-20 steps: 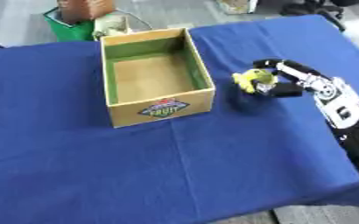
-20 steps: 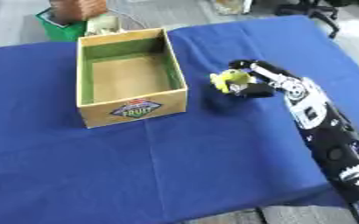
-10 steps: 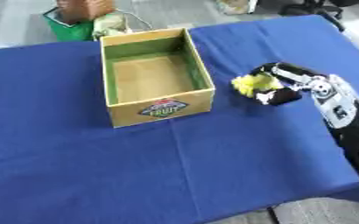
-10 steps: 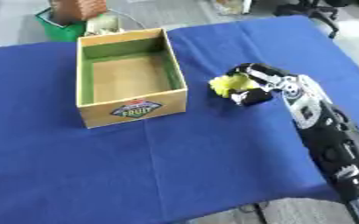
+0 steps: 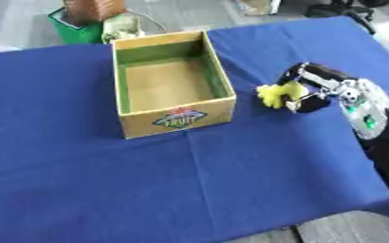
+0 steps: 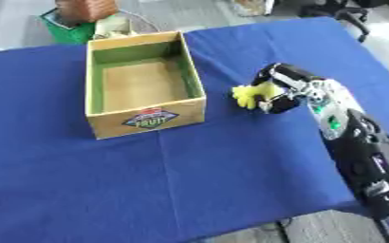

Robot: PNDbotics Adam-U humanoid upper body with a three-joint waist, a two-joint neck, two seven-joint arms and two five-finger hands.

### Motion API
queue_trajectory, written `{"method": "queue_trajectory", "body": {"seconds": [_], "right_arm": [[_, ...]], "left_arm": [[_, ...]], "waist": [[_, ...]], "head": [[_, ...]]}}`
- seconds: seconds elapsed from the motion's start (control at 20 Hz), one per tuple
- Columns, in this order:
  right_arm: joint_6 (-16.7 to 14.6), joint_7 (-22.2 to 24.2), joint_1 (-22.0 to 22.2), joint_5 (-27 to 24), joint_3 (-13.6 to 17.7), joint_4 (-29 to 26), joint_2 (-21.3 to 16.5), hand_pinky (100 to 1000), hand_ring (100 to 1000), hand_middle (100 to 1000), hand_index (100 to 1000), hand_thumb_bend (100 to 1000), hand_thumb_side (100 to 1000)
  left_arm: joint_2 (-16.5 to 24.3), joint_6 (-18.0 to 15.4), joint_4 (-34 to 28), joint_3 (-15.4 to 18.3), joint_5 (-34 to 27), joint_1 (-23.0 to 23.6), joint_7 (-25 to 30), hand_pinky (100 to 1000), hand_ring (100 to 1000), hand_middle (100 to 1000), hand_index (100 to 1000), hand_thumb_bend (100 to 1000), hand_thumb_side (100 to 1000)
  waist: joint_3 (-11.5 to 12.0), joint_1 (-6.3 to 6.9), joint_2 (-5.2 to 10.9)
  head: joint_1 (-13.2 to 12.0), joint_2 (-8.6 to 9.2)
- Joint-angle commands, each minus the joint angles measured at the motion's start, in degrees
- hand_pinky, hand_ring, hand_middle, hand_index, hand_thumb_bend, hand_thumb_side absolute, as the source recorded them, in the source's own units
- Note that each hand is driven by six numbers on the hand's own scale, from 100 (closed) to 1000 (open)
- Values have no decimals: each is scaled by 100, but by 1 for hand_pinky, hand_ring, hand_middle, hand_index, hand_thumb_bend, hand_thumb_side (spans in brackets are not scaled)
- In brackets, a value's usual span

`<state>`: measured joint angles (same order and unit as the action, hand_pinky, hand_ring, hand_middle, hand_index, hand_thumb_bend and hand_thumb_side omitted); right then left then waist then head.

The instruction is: Pick up objects on the table and place them in the box.

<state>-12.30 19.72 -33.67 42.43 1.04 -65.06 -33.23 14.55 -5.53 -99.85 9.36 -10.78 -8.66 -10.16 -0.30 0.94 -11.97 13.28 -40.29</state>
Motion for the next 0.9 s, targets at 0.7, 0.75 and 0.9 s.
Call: {"method": "queue_trajectory", "body": {"seconds": [0.7, 0.75, 0.9], "right_arm": [[127, -1879, -538, 519, 105, -290, 24, 539, 598, 114, 193, 100, 100], [126, -1902, -591, 536, 96, -302, 45, 538, 596, 114, 193, 100, 100], [103, -1904, -860, 645, 28, -332, 137, 538, 591, 116, 194, 100, 100]], "left_arm": [[65, -8, -78, 47, -4, -44, -10, 474, 403, 454, 609, 791, 186], [65, -8, -77, 46, -5, -41, -9, 474, 403, 454, 609, 791, 186], [68, -5, -75, 40, -6, -32, -3, 473, 403, 454, 609, 791, 186]], "waist": [[7, -11, 93], [5, -9, 95], [-6, 3, 105]], "head": [[116, 20], [121, 16], [126, 3]]}}
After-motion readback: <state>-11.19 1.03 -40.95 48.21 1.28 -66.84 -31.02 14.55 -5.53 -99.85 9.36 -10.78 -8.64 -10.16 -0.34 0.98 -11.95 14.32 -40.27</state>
